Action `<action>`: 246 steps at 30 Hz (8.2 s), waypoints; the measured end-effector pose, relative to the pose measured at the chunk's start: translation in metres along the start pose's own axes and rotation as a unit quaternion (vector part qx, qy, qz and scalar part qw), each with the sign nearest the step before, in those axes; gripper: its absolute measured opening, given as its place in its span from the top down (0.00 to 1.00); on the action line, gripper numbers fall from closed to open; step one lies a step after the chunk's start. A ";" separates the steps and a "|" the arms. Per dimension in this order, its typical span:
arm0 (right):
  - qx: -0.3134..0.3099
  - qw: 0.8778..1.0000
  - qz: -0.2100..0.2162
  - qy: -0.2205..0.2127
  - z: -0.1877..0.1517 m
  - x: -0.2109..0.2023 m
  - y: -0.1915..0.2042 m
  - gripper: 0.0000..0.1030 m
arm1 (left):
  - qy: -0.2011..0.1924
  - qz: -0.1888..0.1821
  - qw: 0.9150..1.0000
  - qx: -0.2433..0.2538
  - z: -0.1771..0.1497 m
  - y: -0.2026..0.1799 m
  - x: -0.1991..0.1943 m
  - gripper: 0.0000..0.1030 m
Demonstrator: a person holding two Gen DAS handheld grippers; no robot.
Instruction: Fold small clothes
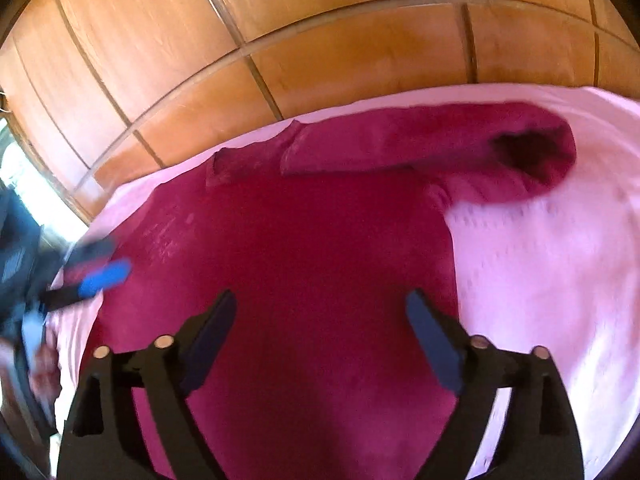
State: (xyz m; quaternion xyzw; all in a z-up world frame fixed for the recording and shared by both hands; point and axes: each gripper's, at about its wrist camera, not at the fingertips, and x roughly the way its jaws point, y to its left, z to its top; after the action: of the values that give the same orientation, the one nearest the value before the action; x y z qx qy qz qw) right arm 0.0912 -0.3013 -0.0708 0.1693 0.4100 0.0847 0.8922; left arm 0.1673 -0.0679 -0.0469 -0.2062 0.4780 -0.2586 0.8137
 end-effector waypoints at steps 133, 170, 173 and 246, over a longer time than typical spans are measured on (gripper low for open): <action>-0.092 0.983 -0.156 0.004 0.053 0.078 0.030 0.02 | -0.129 0.108 0.986 -0.018 -0.005 0.092 -0.044 0.45; -0.080 0.993 -0.016 -0.080 0.152 0.019 0.106 0.96 | -0.163 0.244 0.950 -0.103 -0.049 0.147 -0.071 0.45; -0.048 0.996 -0.043 -0.066 0.145 0.028 0.067 0.96 | -0.163 0.258 0.947 -0.098 -0.041 0.146 -0.068 0.45; -0.075 0.992 -0.105 -0.008 0.088 0.099 0.059 0.02 | -0.194 0.262 0.942 0.073 -0.034 0.062 -0.076 0.35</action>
State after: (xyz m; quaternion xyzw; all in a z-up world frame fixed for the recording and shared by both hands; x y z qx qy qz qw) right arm 0.2217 -0.2380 -0.0654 0.0582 0.4105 0.0199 0.9098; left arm 0.1204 0.0242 -0.0478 -0.0597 0.3281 -0.0251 0.9424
